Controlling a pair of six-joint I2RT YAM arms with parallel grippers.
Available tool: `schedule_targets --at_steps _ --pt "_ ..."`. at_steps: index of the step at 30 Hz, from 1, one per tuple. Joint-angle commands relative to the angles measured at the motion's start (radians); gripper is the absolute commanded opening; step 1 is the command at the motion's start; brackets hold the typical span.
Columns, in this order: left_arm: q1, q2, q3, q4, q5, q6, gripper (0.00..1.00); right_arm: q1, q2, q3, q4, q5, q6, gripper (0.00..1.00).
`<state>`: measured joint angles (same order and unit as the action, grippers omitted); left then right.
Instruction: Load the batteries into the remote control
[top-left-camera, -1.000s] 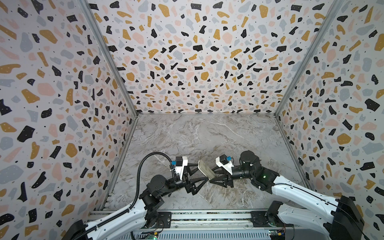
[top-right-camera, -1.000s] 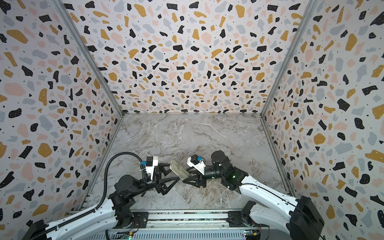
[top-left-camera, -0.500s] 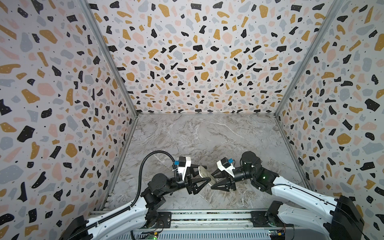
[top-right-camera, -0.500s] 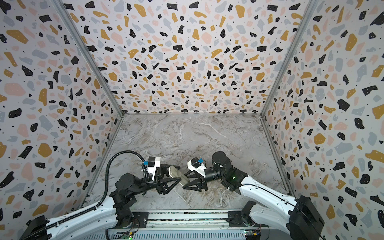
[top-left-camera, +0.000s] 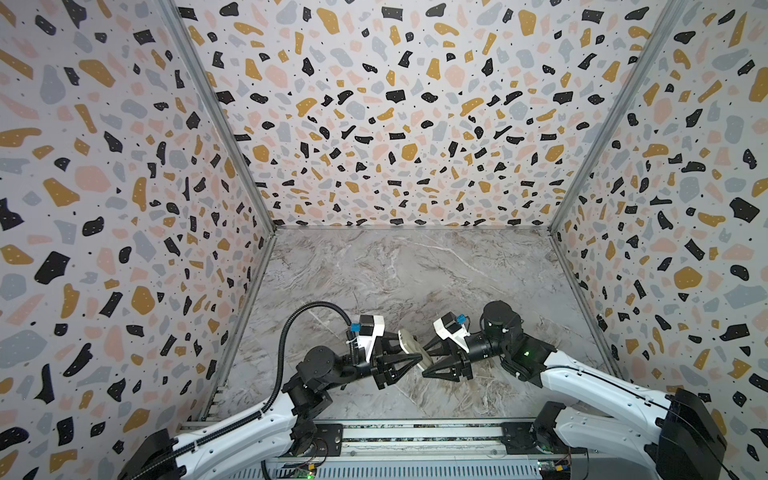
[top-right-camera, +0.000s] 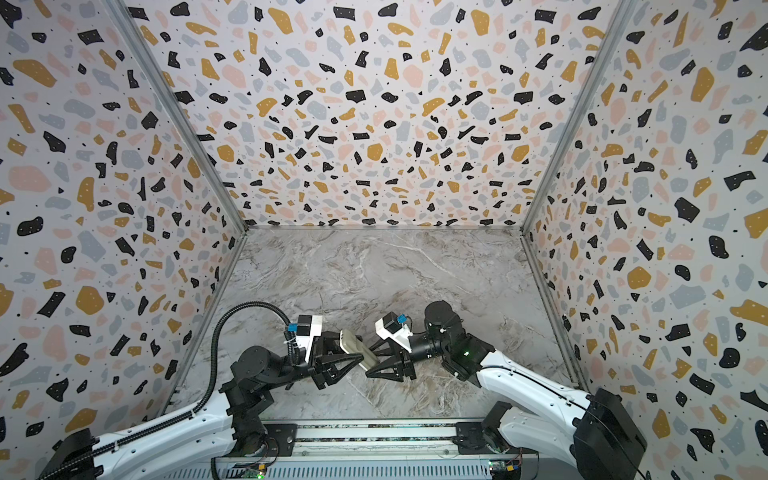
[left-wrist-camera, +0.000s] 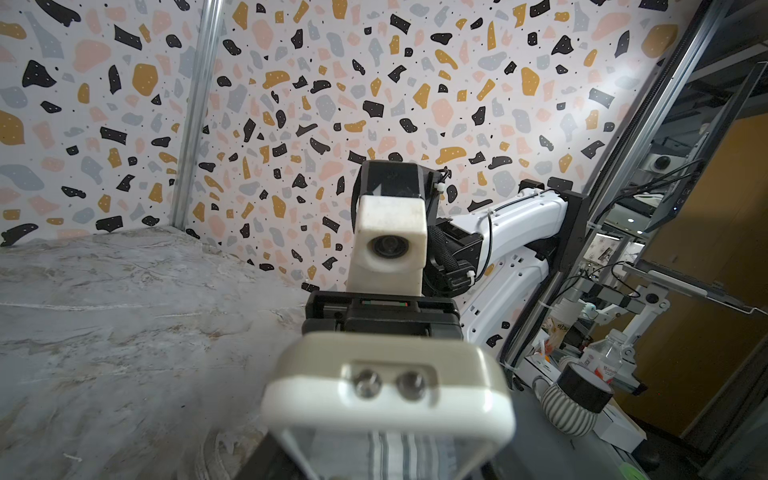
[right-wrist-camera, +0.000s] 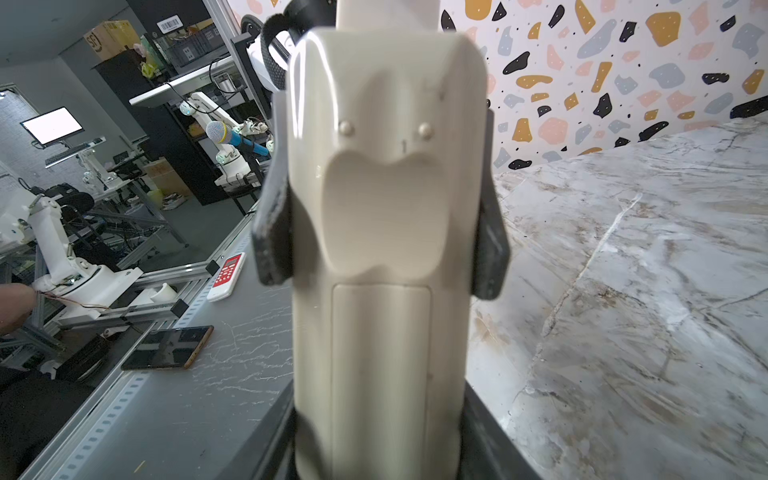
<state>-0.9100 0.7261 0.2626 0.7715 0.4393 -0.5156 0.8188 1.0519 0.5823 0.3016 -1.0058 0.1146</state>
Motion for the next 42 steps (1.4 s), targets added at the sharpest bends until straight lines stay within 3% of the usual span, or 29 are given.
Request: schedule_targets --at_steps 1,6,10,13,20,25,32,42 --pt "-0.003 -0.009 0.047 -0.011 -0.028 -0.015 0.23 0.005 -0.01 0.021 0.012 0.002 -0.036 0.29" --pt "-0.003 -0.066 0.05 -0.11 -0.129 -0.011 0.11 0.005 -0.025 0.021 -0.024 0.103 -0.042 0.53" --pt "-0.004 -0.135 0.057 -0.221 -0.258 -0.014 0.12 0.005 -0.074 0.011 -0.039 0.226 -0.049 0.68" --pt "-0.003 -0.167 0.082 -0.331 -0.364 -0.019 0.12 0.003 -0.122 -0.004 -0.046 0.304 -0.055 0.73" --pt "-0.003 -0.076 0.23 -0.715 -0.549 -0.053 0.07 0.003 -0.168 -0.011 -0.108 0.424 -0.075 0.8" --pt "-0.001 0.058 0.367 -0.96 -0.601 -0.075 0.13 0.003 -0.185 -0.022 -0.157 0.616 -0.08 0.8" --pt "-0.001 0.169 0.461 -1.118 -0.634 -0.132 0.17 0.005 -0.208 -0.054 -0.183 0.756 -0.065 0.81" --pt "0.015 0.336 0.511 -1.247 -0.605 -0.22 0.19 0.014 -0.162 -0.087 -0.187 0.797 -0.055 0.87"
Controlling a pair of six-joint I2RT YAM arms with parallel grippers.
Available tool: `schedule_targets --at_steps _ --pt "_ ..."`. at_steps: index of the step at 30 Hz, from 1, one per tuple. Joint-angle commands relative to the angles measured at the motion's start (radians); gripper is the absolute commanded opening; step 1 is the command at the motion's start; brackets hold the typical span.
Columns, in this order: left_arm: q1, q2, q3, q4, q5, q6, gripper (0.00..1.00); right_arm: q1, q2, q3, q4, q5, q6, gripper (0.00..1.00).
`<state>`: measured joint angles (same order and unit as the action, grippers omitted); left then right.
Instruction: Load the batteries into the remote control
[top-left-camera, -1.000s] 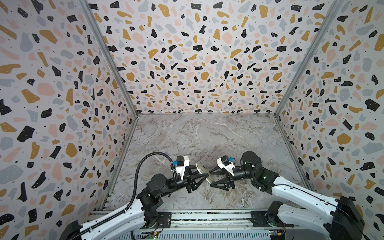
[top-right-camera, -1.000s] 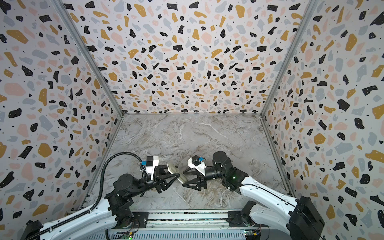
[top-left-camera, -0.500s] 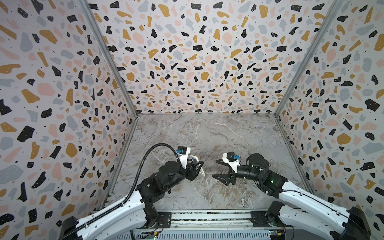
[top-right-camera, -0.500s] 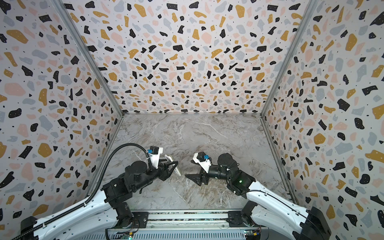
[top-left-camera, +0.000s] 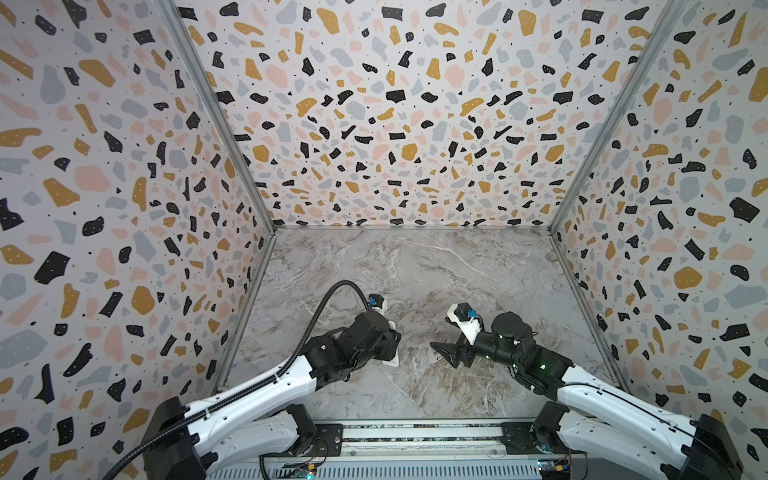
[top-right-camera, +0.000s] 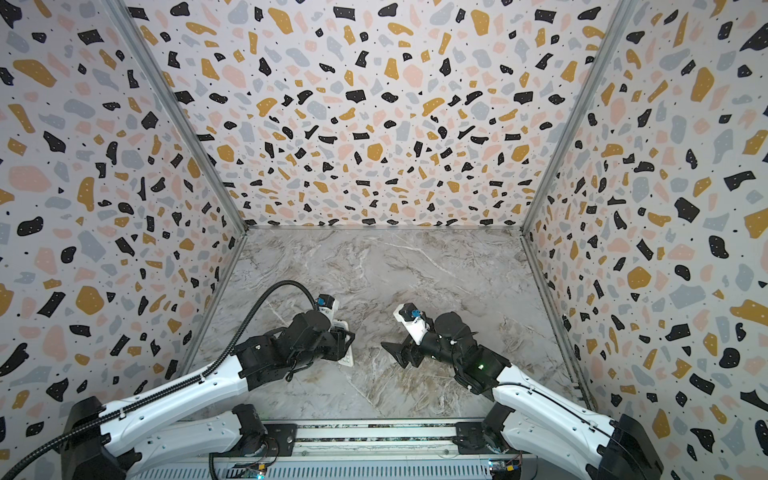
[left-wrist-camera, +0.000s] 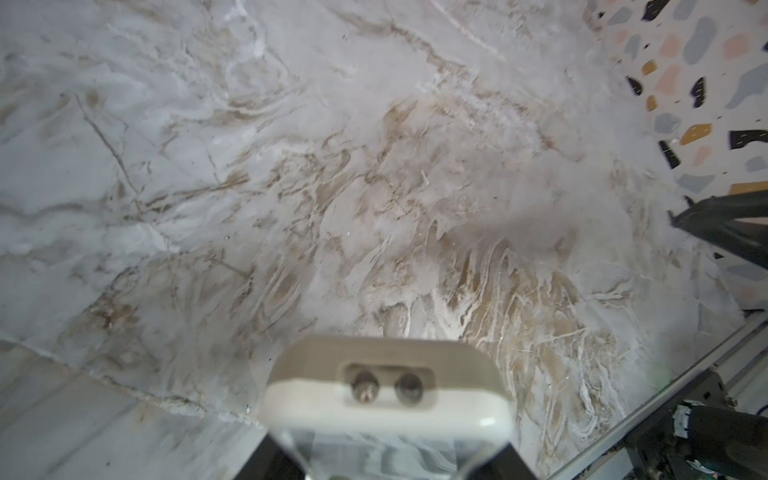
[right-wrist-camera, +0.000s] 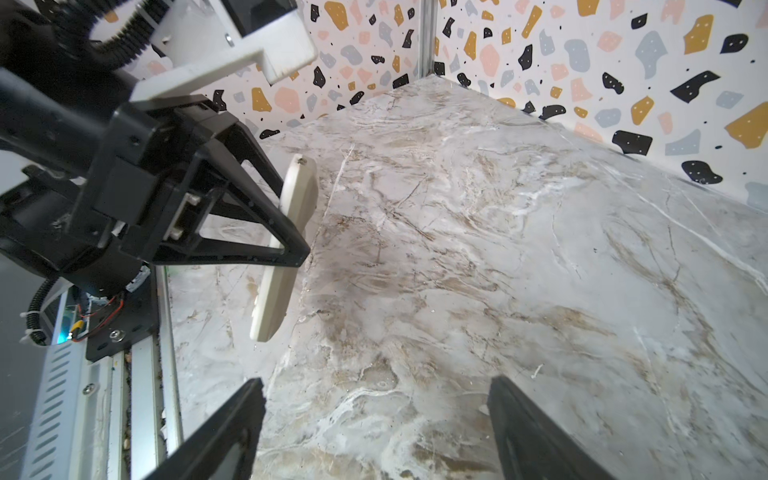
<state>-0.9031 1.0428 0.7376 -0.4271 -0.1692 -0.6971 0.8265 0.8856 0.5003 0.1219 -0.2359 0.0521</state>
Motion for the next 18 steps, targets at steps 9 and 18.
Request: schedule_targets --at_steps 9,18 --pt "0.039 0.136 0.006 -0.046 0.067 -0.061 0.15 0.01 0.044 -0.031 0.025 0.041 0.015 0.89" --pt "0.054 0.253 -0.014 -0.035 0.107 -0.069 0.18 0.012 0.05 -0.038 0.035 0.032 0.017 0.89"
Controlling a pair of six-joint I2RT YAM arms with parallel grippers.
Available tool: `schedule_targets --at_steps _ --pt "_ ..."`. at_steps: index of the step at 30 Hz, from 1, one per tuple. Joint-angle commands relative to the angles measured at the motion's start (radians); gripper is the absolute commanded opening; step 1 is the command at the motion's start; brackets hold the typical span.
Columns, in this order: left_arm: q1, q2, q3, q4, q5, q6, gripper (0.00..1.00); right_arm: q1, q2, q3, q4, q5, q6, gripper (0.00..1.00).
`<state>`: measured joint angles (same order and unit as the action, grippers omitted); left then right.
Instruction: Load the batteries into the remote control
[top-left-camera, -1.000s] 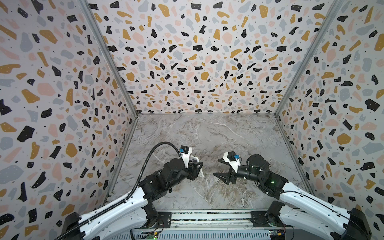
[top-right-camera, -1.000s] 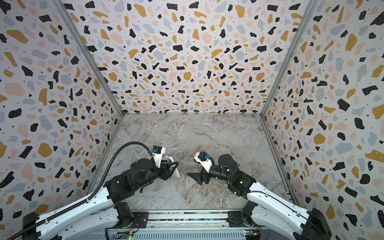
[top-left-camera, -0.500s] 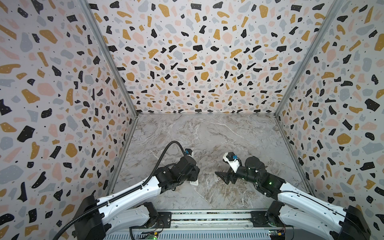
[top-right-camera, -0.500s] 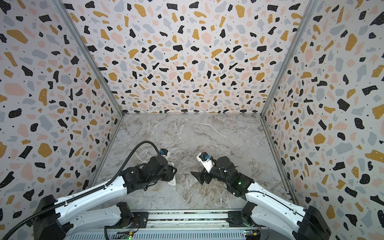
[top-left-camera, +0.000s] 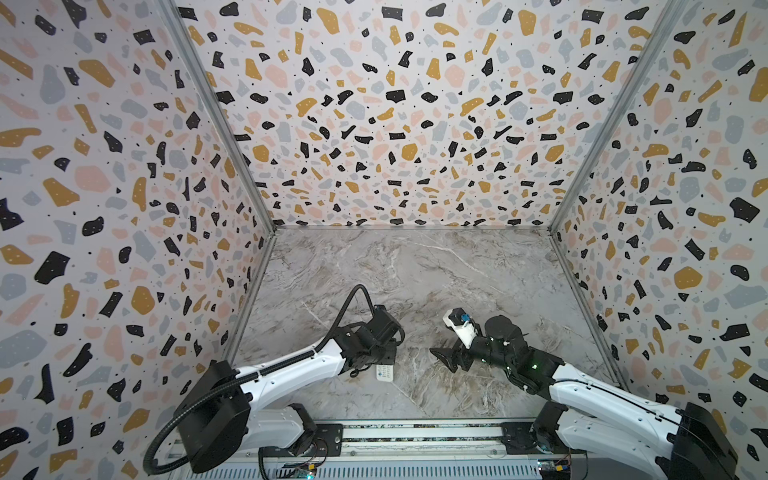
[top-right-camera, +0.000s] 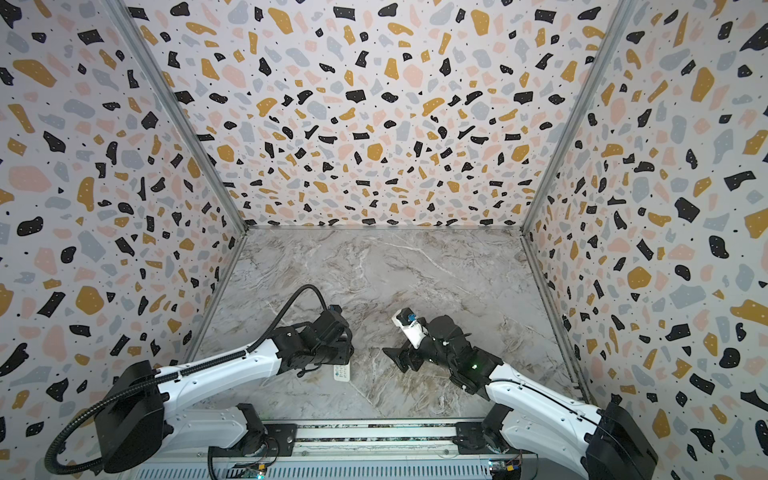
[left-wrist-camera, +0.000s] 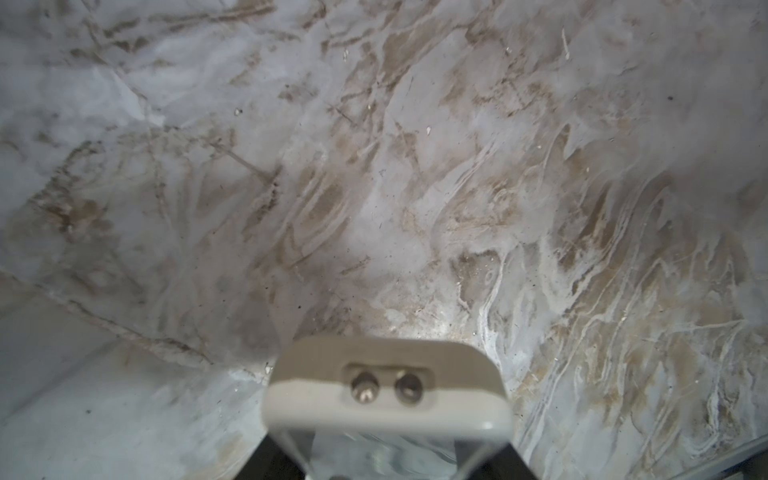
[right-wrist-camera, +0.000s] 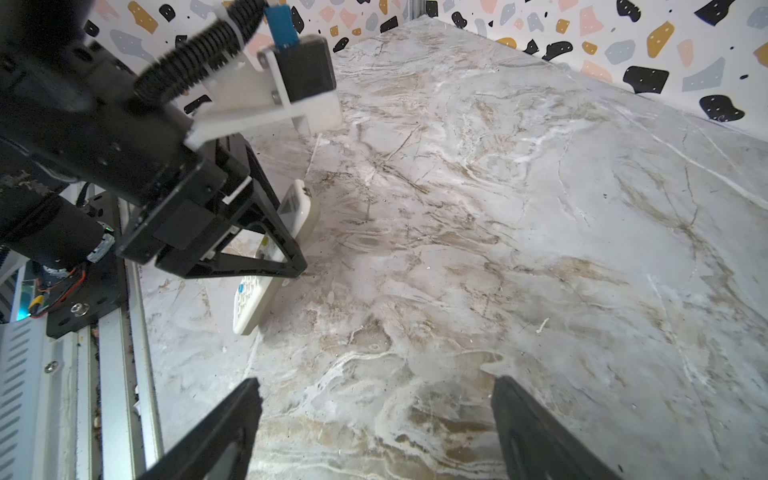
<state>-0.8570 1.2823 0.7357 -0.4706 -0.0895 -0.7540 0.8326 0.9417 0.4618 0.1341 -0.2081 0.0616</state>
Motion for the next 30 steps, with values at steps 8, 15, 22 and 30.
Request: schedule_targets --at_steps 8,15,22,30 --pt "0.017 0.09 -0.007 -0.022 0.038 -0.003 0.18 0.007 0.008 -0.021 0.043 -0.001 0.02 0.89" --pt "0.025 0.132 -0.037 0.023 0.049 -0.019 0.26 0.007 0.012 -0.025 0.049 -0.001 0.015 0.89" --pt "0.037 0.154 -0.054 0.047 0.033 -0.03 0.28 0.006 0.033 -0.019 0.065 -0.005 0.009 0.89" --pt "0.051 0.178 -0.068 0.075 0.026 -0.057 0.3 0.006 0.046 0.008 0.052 -0.011 -0.007 0.89"
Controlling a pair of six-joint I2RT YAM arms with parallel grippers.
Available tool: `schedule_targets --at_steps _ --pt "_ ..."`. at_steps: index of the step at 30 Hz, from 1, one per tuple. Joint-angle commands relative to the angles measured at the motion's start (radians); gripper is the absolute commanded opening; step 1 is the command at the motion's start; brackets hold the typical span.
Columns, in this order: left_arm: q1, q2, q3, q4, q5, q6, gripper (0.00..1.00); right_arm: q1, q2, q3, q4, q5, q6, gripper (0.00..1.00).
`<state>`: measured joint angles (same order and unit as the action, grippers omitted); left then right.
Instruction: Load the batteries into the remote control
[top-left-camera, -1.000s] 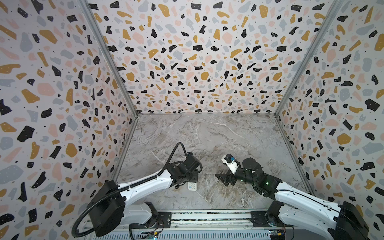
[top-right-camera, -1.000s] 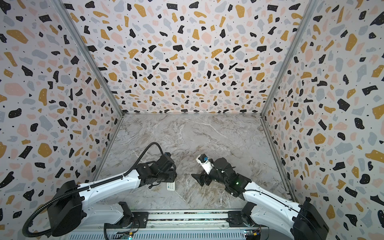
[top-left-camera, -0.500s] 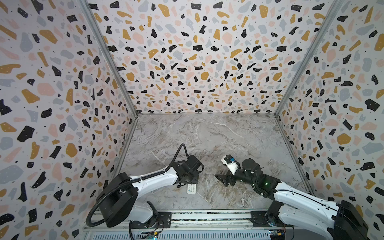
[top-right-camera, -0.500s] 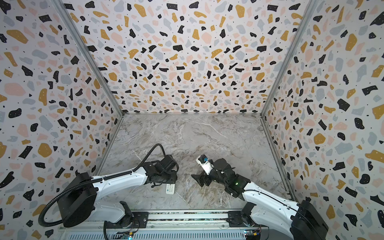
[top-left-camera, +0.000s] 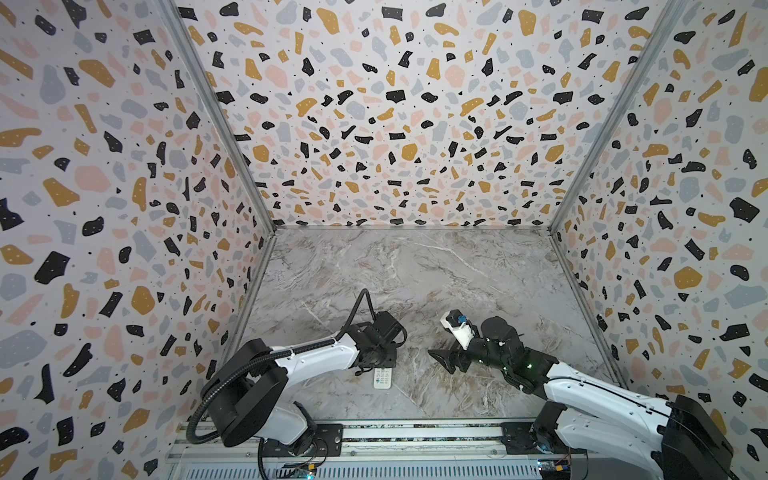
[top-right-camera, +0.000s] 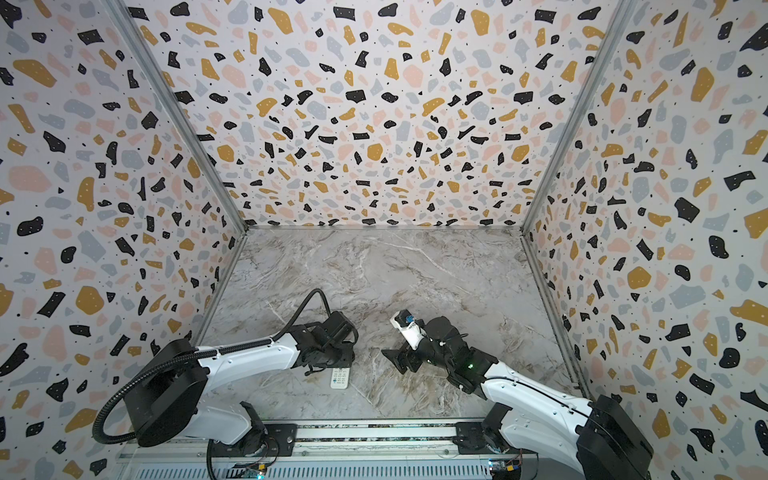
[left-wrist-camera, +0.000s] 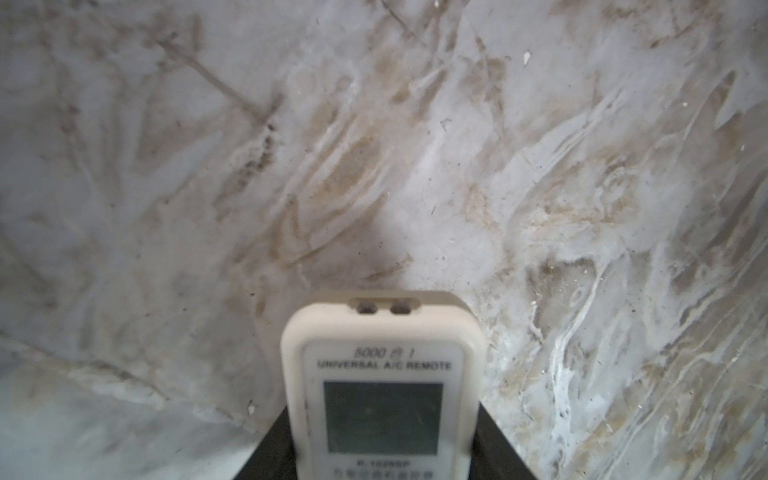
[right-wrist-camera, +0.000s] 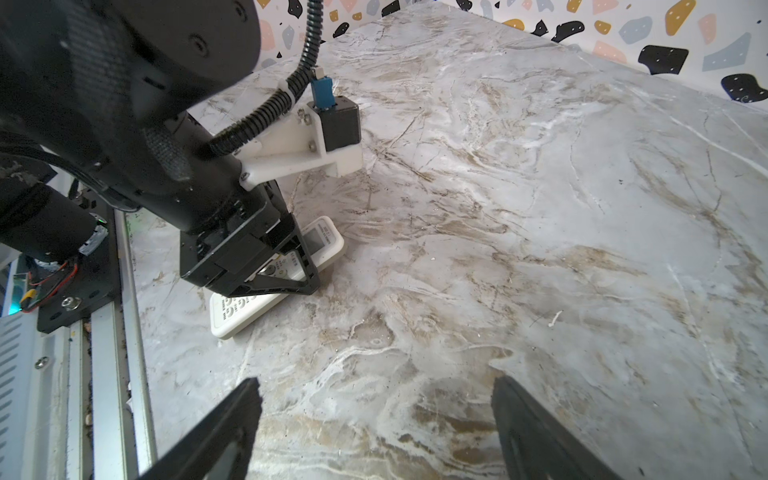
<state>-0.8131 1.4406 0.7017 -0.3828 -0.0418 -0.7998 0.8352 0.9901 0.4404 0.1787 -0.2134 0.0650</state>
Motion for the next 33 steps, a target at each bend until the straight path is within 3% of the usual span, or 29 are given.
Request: schedule_targets --at_steps 1,4,13,18,22,26,29,33 --pt "0.006 0.021 -0.034 -0.011 -0.025 -0.015 0.3 0.004 -0.001 0.03 0.008 -0.006 -0.01 0.89" --pt "0.006 0.015 -0.053 0.003 -0.039 -0.036 0.4 0.004 -0.002 0.039 0.013 -0.01 -0.009 0.89" --pt "0.006 -0.033 -0.089 0.022 -0.055 -0.074 0.56 -0.002 0.02 0.065 0.039 -0.03 -0.012 0.9" --pt "0.013 -0.08 -0.093 0.034 -0.056 -0.078 0.78 -0.002 0.013 0.086 0.041 -0.038 0.0 0.91" --pt "0.033 -0.141 -0.101 0.026 -0.061 -0.077 0.87 -0.004 -0.007 0.08 0.038 -0.013 0.008 0.92" --pt "0.056 -0.253 -0.09 -0.028 -0.141 -0.033 1.0 -0.007 -0.021 0.075 -0.013 0.021 -0.006 0.99" --pt "0.094 -0.36 -0.067 -0.064 -0.206 0.026 1.0 -0.009 -0.045 0.07 -0.076 0.086 -0.013 0.99" --pt "0.143 -0.498 0.005 -0.136 -0.415 0.128 0.99 -0.045 -0.12 0.045 -0.126 0.179 -0.001 0.99"
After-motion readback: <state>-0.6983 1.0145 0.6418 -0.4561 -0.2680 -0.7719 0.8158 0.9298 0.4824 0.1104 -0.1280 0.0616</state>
